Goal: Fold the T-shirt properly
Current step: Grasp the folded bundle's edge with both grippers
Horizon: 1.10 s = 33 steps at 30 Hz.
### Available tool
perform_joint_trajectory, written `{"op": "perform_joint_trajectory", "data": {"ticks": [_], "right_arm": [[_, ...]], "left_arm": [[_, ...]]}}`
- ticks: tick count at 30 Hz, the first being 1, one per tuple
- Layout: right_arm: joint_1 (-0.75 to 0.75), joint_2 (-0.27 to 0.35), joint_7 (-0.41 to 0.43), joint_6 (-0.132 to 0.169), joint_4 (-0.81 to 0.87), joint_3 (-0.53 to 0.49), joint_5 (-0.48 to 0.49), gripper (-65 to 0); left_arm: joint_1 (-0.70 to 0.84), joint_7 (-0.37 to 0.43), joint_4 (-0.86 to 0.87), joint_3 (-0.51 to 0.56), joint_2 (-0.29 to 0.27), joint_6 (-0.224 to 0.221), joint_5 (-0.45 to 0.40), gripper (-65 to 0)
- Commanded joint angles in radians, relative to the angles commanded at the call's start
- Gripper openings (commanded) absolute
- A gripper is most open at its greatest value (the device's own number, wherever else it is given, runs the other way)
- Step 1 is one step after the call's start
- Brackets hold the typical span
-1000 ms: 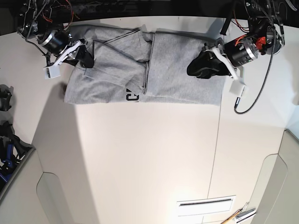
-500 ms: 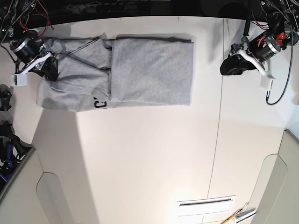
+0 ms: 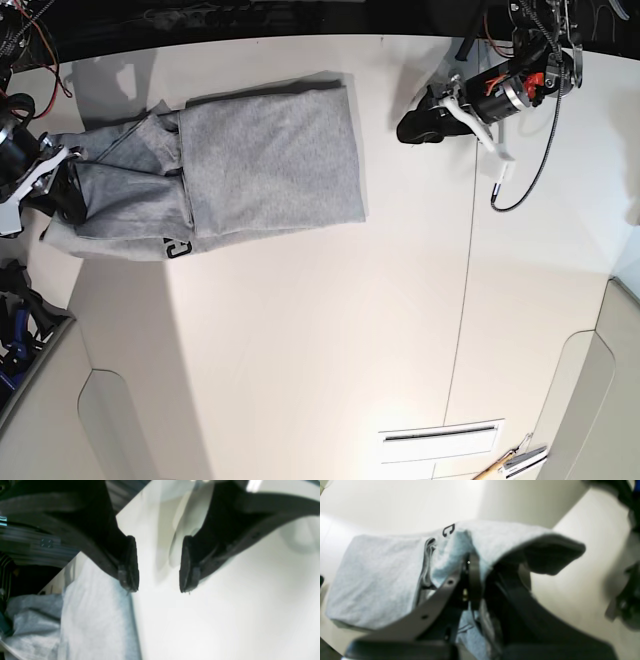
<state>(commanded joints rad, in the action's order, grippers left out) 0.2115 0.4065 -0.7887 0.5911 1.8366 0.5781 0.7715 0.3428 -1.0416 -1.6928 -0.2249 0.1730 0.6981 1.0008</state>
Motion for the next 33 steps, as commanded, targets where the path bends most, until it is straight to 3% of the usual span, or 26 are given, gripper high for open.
{"op": "perform_joint_trajectory", "data": {"ticks": [6, 12, 16, 21, 26, 27, 30, 33], "right_arm": [[0.002, 0.000, -0.016, 0.000, 0.165, -0.057, 0.010, -65.0], [0.002, 0.000, -0.013, 0.000, 0.259, -0.267, -0.051, -65.0], [0.000, -0.012, 0.007, 0.000, 0.262, -0.443, -0.141, -65.0], [-0.005, -0.071, 0.026, -0.001, 0.233, -0.671, -0.298, -65.0], [-0.056, -0.129, 0.041, -0.005, 0.162, -0.823, -0.399, -65.0], [-0.069, -0.140, 0.049, -0.006, 0.131, -0.843, -0.399, -60.4], [-0.104, -0.172, 0.076, -0.012, 0.042, -0.887, -0.397, -37.7], [-0.120, -0.209, 0.075, -0.012, 0.011, -0.906, -0.397, -34.6]], "left_arm": [[-0.027, 0.035, 0.001, 0.061, -0.077, 0.000, -0.103, -34.5], [-0.027, 0.051, 0.002, 0.108, -0.079, 0.000, -0.109, -34.5], [-0.027, 0.051, 0.002, 0.108, -0.079, 0.000, -0.109, -34.5], [-0.027, 0.051, 0.002, 0.108, -0.079, 0.000, -0.108, -34.5], [-0.027, 0.050, 0.002, 0.108, -0.078, 0.000, -0.100, -34.5], [-0.026, 0.050, 0.002, 0.108, -0.078, 0.000, -0.099, -34.5], [-0.027, 0.039, 0.002, 0.106, -0.072, 0.000, -0.071, -34.5], [-0.027, -0.005, 0.002, 0.076, -0.072, 0.000, -0.006, -34.5]]}}
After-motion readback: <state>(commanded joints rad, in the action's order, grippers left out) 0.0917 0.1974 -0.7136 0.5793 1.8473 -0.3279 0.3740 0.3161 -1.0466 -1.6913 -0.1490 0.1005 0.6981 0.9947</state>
